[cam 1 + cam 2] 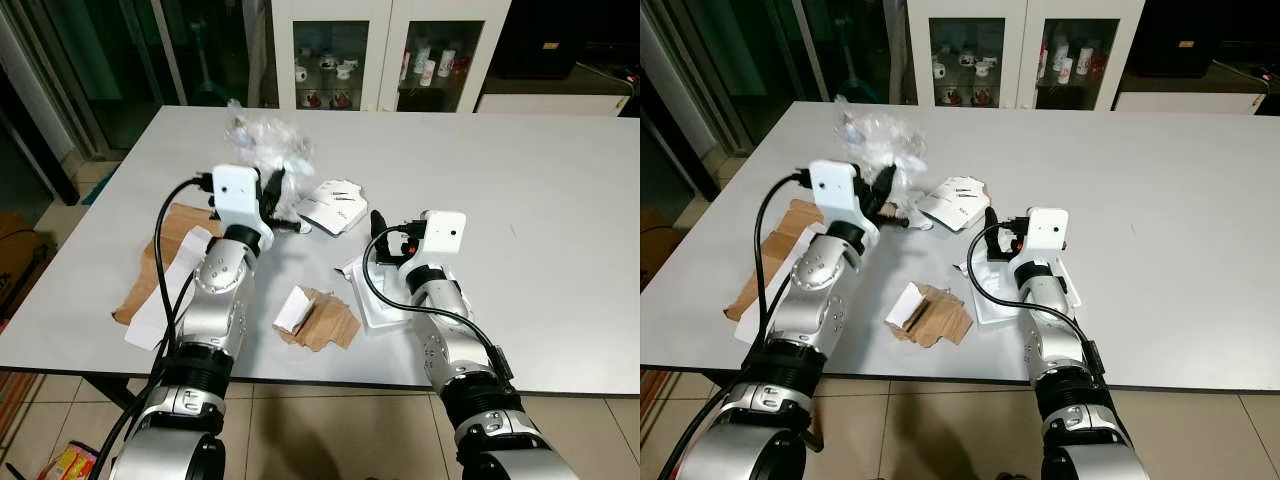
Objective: Picking trash to rubbish bin
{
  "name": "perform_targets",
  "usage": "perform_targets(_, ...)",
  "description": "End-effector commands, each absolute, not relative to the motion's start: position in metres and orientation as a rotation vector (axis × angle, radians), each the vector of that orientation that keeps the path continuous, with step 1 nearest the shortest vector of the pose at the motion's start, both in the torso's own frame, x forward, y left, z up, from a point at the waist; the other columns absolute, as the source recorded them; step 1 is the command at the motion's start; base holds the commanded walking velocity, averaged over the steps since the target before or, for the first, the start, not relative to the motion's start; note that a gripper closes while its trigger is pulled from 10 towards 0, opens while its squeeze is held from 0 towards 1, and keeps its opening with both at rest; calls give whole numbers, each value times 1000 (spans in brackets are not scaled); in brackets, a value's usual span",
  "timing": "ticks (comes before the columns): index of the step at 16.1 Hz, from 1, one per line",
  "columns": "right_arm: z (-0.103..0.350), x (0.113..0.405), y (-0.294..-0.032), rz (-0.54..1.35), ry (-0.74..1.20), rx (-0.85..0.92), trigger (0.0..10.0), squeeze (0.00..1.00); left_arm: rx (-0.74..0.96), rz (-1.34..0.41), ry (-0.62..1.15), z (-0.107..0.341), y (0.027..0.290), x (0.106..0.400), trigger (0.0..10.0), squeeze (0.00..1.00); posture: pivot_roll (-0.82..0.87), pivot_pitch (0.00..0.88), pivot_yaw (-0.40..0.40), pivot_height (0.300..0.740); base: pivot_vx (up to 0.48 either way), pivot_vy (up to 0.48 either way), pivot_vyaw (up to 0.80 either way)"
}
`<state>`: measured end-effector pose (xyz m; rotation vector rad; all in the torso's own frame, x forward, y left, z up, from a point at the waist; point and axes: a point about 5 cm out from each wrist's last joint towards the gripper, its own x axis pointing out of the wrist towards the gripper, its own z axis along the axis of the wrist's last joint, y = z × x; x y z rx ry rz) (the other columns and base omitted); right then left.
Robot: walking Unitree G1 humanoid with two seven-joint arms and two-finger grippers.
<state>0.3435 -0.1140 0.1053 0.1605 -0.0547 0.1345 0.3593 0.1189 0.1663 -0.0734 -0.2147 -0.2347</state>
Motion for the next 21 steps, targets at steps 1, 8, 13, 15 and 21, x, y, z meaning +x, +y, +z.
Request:
perform_targets(1,110,346,-114,139,-69,167,10000,0,-86,-237,-278,181,118,361,510,0,58,0,20,740,0,0,0)
perform_targets(8,110,347,-113,143,-67,166,10000,0,43,-172,-408,201,126,359,10000,0,60,0,19,740,0,0,0)
perform_targets(13,109,347,-110,176,-52,138,10000,0,93,-182,-353,186,124,359,10000,0,53,0,18,740,0,0,0)
perform_targets(15,109,345,-109,208,-43,120,10000,1000,100,-180,-345,184,124,359,10000,0,48,0,18,740,0,0,0)
perform_targets(21,108,323,-100,416,8,59,10000,1000,94,-188,-318,177,118,360,10000,0,12,0,15,740,0,0,0)
